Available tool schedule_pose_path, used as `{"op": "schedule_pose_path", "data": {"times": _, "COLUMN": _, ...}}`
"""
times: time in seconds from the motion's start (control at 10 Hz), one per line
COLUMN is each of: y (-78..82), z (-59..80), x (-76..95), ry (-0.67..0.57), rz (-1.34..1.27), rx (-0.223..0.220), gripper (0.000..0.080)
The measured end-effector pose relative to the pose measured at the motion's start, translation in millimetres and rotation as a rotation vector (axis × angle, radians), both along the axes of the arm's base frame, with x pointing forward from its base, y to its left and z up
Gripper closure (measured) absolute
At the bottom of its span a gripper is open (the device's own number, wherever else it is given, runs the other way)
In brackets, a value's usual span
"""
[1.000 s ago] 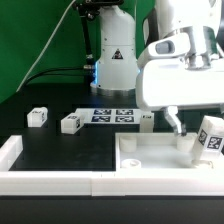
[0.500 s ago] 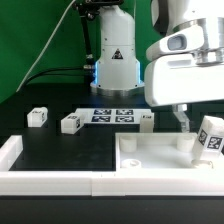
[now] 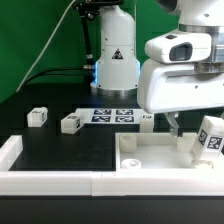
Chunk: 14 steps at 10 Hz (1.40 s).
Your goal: Assemble one leg
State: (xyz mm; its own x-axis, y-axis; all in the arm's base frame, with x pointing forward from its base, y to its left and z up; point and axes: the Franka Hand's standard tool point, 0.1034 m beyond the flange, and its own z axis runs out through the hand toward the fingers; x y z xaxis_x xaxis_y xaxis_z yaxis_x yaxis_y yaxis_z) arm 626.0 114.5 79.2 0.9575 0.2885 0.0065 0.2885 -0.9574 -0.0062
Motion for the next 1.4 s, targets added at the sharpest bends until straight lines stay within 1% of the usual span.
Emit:
{"op": "schedule_pose_path", "data": {"times": 0.2, "y": -0.1, "z": -1.9, "x": -2.1, "ry": -0.001, "rz": -0.005, "rx": 0.0, "gripper": 0.0151}}
{"op": "schedule_pose_path", "data": {"times": 0.4, "y": 5.4, "z": -1.7, "x": 1.7, "ry": -0.003, "rz": -0.044, "rx": -0.004, "gripper": 0.0151}}
{"op": "schedule_pose_path", "data": {"times": 0.5, "y": 1.8, "z": -4.9, "x": 7.1, "ry": -0.006, "rz": -0.048, "rx": -0.004, "gripper": 0.0151}}
{"op": "schedule_pose_path", "data": {"times": 0.7, "y": -2.8, "z": -6.1, "x": 8.2, "ry": -0.006, "rz": -0.055, "rx": -0.005, "gripper": 0.0151}}
{"op": "schedule_pose_path", "data": {"times": 0.8, "y": -2.7, "z": -6.3, "x": 7.9, "ry": -0.006, "rz": -0.055, "rx": -0.005, "gripper": 0.0285}}
{"op": "schedule_pose_path", "data": {"times": 0.9, "y": -2.8, "z": -6.3, "x": 7.9, "ry": -0.006, "rz": -0.055, "rx": -0.005, "gripper": 0.0285}}
{"op": "schedule_pose_path", "data": {"times": 1.0, "y": -2.6, "z": -6.4, "x": 7.9, "ry": -0.006, "rz": -0.055, "rx": -0.004, "gripper": 0.0425}}
{"op": "schedule_pose_path", "data": {"times": 1.1, "y": -2.5, "z": -6.5, "x": 7.8, "ry": -0.005, "rz": -0.063, "rx": -0.004, "gripper": 0.0513}}
{"op": "schedule_pose_path", "data": {"times": 1.4, "y": -2.4, "z": -6.6, "x": 7.7, "ry": -0.005, "rz": -0.094, "rx": -0.003, "gripper": 0.0512}}
